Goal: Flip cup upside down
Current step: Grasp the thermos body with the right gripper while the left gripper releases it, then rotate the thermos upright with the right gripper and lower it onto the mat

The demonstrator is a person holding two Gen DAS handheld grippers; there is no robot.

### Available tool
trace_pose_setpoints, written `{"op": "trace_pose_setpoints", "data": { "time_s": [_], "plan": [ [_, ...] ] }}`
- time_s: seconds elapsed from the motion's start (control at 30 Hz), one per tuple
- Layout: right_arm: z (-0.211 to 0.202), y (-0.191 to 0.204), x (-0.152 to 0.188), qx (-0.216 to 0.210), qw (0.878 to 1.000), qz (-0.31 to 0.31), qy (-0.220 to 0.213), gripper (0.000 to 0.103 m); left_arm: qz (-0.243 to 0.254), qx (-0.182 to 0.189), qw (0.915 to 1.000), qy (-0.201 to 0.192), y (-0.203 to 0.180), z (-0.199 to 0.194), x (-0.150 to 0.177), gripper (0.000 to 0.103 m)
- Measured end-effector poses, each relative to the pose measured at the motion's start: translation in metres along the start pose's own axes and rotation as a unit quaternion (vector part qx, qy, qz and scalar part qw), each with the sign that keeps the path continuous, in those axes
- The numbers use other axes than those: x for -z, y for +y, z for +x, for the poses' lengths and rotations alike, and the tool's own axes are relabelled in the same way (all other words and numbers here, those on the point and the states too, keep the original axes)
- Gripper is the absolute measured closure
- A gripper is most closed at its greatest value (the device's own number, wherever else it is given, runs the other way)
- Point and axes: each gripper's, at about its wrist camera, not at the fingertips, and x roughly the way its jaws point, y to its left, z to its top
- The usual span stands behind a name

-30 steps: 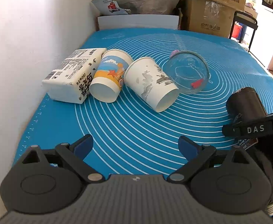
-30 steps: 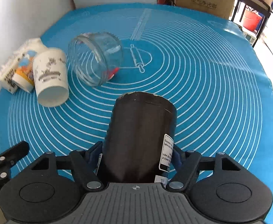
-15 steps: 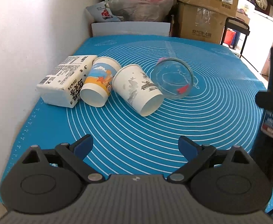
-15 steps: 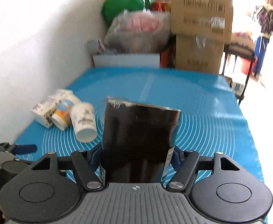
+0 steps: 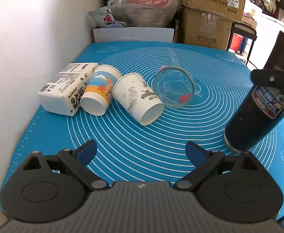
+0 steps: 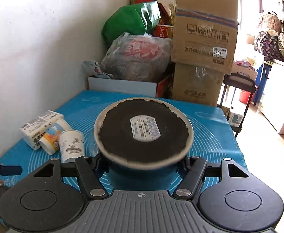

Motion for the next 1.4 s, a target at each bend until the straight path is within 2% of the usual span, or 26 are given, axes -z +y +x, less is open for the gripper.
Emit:
{"op": "trace_pose_setpoints", "data": {
  "time_s": [0.63, 0.77, 1.1, 1.4],
  "plan": [
    [0.0036, 0.006, 0.0055, 0.01, 1.0, -0.005, 0.001, 0.037, 0.003, 0.007, 1.0, 0.0, -0.003, 0.0004, 0.0027, 0.006],
    [0.0029, 0.0083, 0.0062, 0.014, 1.0, -0.012, 0.0, 0.032, 0.003, 0.006, 1.0, 0.001, -0.003, 0.0007, 0.0028, 0.006],
    [0.0028, 0.008, 0.006, 0.017, 1.0, -0.021, 0.003, 0.03, 0.003, 0.005, 1.0, 0.003, -0.003, 0.0016, 0.0034, 0.006],
    [-0.0004, 0.0049, 0.0076, 0.013, 1.0, -0.014, 0.006, 0.024, 0.006, 0.007, 1.0, 0.0, -0.0054, -0.0019, 0.003, 0.006]
  ]
}}
